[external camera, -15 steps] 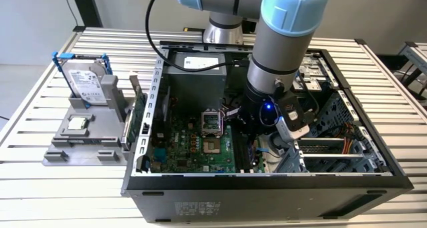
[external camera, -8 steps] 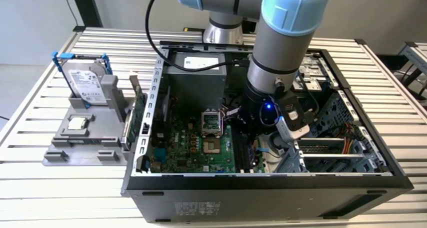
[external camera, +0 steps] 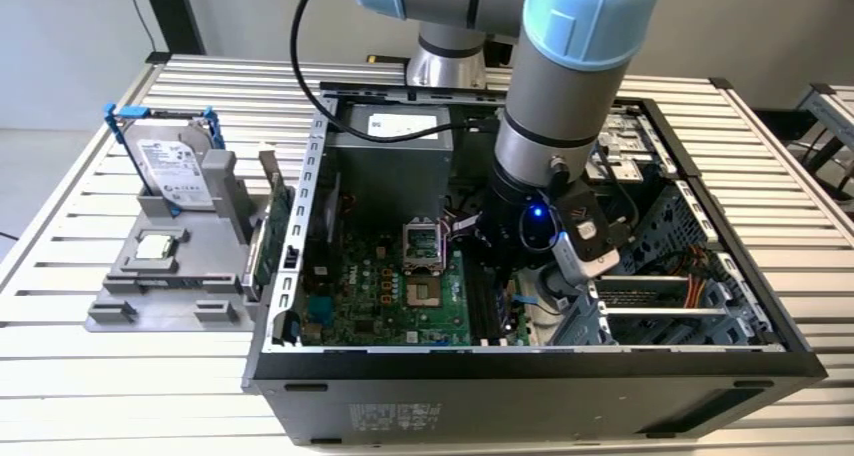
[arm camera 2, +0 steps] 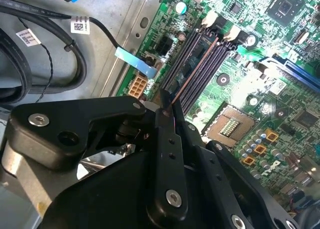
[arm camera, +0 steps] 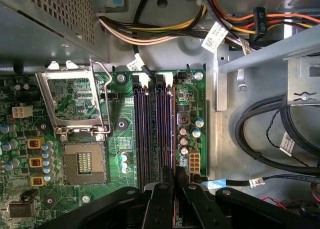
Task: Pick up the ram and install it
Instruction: 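Insert the ram into the slot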
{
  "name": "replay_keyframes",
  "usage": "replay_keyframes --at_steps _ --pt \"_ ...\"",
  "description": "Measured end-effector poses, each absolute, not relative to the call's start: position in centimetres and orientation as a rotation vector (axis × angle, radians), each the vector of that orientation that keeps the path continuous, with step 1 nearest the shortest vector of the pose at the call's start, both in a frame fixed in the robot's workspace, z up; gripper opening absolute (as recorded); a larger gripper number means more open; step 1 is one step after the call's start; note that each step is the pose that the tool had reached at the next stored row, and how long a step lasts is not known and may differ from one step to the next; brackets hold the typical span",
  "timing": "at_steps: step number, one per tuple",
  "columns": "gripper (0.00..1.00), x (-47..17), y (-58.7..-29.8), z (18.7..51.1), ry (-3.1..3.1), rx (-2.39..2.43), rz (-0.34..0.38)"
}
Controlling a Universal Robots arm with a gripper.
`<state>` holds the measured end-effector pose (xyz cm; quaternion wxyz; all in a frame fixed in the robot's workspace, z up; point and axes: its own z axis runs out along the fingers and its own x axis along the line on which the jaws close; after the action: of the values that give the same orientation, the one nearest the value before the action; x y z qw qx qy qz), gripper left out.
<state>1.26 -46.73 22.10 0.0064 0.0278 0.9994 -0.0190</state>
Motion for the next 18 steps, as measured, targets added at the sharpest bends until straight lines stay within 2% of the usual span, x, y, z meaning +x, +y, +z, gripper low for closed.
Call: replay_keyframes --at_steps 18 --pt "0.0 1.14 -46.71 21.78 3.131 0.087 -0.06"
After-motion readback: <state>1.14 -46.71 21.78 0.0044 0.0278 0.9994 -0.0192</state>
